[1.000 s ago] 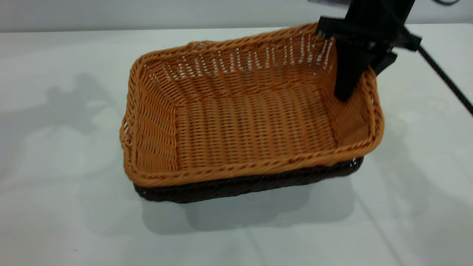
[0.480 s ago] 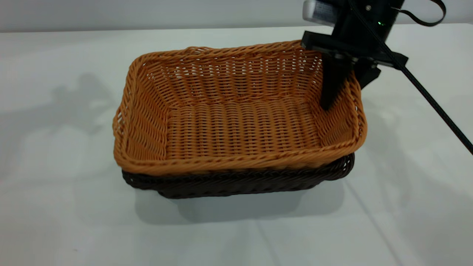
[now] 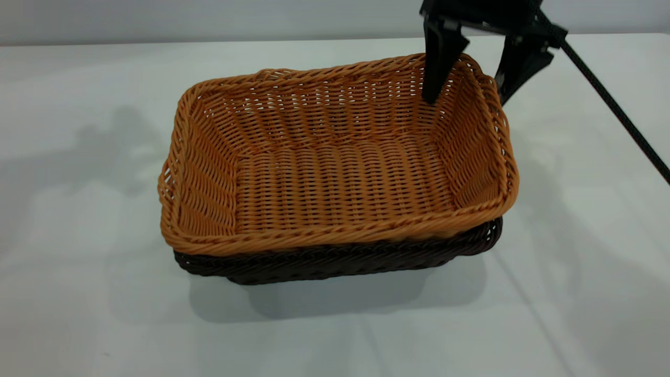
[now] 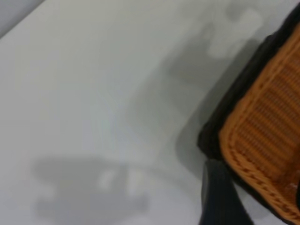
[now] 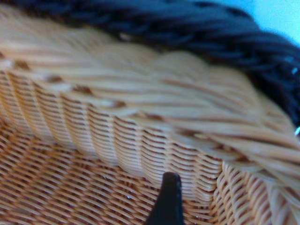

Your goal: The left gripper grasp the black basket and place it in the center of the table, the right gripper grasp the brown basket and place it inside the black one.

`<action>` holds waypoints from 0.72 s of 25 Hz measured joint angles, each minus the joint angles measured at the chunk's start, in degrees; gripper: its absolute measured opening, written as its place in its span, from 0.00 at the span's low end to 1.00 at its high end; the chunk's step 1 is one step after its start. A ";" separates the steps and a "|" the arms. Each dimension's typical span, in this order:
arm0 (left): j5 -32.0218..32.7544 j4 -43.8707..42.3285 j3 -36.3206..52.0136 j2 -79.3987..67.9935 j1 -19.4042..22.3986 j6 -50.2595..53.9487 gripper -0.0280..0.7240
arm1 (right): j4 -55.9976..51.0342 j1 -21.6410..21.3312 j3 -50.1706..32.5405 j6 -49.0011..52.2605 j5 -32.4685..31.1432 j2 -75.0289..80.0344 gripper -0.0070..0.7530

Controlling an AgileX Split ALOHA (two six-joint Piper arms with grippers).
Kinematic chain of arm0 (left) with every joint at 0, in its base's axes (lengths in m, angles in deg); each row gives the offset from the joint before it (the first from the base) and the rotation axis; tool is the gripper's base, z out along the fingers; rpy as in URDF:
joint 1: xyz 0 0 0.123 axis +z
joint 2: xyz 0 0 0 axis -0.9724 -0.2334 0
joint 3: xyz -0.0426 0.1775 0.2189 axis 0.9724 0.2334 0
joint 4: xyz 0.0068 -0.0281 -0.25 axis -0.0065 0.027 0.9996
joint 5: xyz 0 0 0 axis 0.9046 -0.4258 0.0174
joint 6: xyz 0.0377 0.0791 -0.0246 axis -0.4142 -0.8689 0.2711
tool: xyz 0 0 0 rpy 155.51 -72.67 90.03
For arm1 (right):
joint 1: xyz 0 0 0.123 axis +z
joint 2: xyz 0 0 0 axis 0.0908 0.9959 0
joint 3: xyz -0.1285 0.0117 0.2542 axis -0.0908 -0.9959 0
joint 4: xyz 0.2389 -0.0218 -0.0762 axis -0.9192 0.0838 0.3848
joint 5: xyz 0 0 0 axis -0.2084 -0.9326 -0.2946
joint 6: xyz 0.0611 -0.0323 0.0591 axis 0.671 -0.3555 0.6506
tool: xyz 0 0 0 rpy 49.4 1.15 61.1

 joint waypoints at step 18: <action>1.32 -3.64 0.47 27.59 0.00 15.17 0.50 | 10.51 0.00 -9.73 5.57 -2.12 -49.43 0.72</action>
